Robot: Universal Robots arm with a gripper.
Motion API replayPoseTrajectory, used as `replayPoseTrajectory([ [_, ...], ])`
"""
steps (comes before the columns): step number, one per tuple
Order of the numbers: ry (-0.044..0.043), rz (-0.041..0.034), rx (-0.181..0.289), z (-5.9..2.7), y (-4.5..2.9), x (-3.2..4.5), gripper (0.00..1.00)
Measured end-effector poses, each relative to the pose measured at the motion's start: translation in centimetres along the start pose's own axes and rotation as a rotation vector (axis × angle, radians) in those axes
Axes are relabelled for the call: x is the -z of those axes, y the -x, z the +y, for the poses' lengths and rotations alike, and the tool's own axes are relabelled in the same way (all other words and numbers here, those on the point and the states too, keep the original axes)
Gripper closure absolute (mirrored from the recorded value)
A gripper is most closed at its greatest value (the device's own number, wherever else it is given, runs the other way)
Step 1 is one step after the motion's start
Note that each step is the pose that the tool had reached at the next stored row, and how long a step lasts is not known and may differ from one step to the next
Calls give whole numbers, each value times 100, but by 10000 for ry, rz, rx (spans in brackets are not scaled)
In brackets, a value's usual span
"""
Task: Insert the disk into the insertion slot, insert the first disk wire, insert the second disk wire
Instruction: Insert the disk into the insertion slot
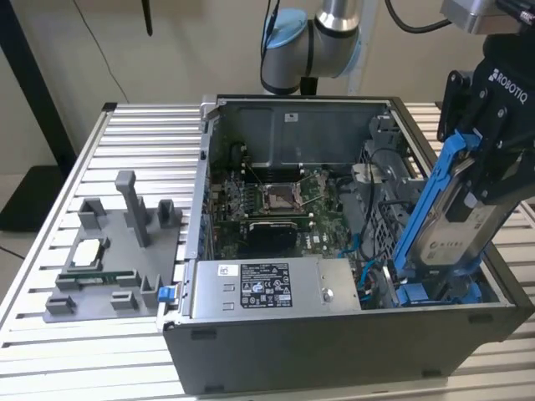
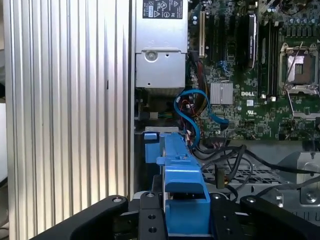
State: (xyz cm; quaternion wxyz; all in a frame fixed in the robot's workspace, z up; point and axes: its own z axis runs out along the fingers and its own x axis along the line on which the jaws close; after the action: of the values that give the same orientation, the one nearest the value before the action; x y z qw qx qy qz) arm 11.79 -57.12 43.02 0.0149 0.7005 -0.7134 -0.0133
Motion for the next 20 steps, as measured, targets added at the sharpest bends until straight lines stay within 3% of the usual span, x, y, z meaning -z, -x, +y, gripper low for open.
replayPoseTrajectory([
  [10, 3, -153, 6, -8, 0, -170, 100],
  [17, 4, -196, 7, -40, 1, -198, 100],
  [20, 4, -205, 8, -45, 1, -249, 100],
])
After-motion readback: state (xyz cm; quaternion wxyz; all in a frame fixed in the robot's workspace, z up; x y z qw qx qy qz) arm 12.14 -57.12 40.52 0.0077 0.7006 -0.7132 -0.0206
